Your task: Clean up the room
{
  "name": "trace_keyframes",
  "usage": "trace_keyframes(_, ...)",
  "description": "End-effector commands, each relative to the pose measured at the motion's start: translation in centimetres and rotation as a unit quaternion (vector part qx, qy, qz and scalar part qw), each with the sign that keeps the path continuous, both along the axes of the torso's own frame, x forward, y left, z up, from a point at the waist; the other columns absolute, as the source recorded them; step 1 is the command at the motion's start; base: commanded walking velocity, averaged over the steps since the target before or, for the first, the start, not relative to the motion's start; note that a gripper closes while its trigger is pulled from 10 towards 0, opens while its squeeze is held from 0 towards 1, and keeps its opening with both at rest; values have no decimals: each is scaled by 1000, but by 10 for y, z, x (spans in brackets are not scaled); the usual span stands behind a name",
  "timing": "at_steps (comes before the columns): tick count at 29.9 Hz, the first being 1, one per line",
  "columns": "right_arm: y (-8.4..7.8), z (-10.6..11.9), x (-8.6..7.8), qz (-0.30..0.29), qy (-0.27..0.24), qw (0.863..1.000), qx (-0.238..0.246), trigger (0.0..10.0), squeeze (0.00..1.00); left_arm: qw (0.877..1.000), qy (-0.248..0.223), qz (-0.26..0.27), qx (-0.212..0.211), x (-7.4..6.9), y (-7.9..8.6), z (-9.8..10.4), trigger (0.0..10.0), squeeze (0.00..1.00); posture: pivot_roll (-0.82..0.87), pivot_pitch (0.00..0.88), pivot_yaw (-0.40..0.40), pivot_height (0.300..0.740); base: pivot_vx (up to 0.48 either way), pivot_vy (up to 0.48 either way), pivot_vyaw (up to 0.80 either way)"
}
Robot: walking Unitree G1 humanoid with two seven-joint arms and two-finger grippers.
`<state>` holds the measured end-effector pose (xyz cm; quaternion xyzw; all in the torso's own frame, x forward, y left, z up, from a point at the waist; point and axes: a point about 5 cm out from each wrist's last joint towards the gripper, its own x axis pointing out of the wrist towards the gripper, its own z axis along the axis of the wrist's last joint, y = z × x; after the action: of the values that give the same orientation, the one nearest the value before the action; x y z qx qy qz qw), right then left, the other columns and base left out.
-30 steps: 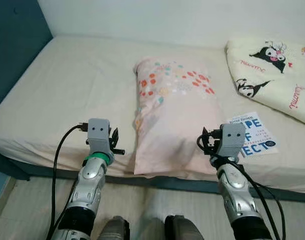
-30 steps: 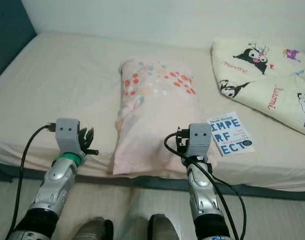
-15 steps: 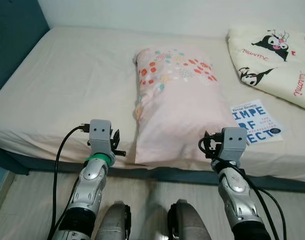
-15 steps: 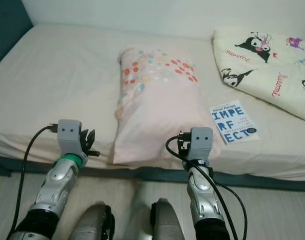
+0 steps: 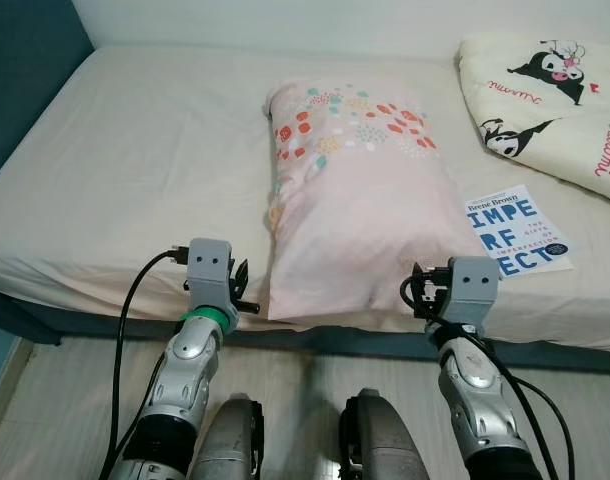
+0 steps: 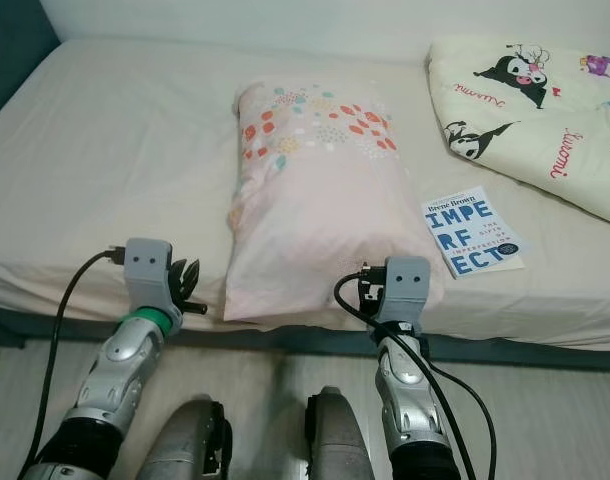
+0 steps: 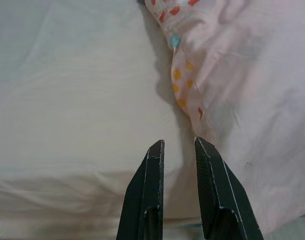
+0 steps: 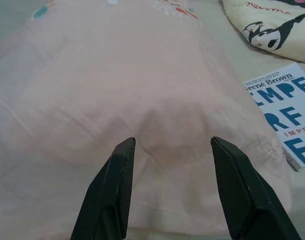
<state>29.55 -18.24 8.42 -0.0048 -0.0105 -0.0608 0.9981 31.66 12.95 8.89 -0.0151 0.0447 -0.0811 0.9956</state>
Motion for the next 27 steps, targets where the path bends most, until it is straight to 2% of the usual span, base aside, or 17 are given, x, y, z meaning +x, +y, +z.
trace_keyframes(1,-2,-5,-4,-7,13,1000,2,10000,0,1000,20,3,2,-5,3,-9,10000,0,32,207,65,627,0,0,0)
trace_keyframes(14,-8,12,3,-9,-10,1000,-17,10000,0,1000,6,26,-17,-7,10,-5,10000,0,13,229,50,627,0,0,0)
trace_keyframes(16,-12,28,7,-8,-45,999,-22,10000,0,999,-11,28,-36,-5,11,2,10000,0,4,229,46,622,0,0,0)
trace_keyframes(18,-13,34,8,-8,-61,998,-24,10000,0,998,-20,31,-43,-4,11,6,10000,0,4,229,46,617,0,0,0)
trace_keyframes(19,-16,45,10,-12,-83,996,-31,10000,0,996,-54,51,-53,-1,17,16,10000,0,6,227,43,608,0,0,0)
trace_keyframes(21,-19,53,12,-14,-100,994,-35,10000,0,993,-73,60,-65,0,20,23,10000,0,8,226,41,598,0,0,0)
trace_keyframes(27,-22,66,15,-13,-132,990,-38,10000,0,993,-77,57,-73,1,20,27,10000,0,10,224,38,594,0,0,0)
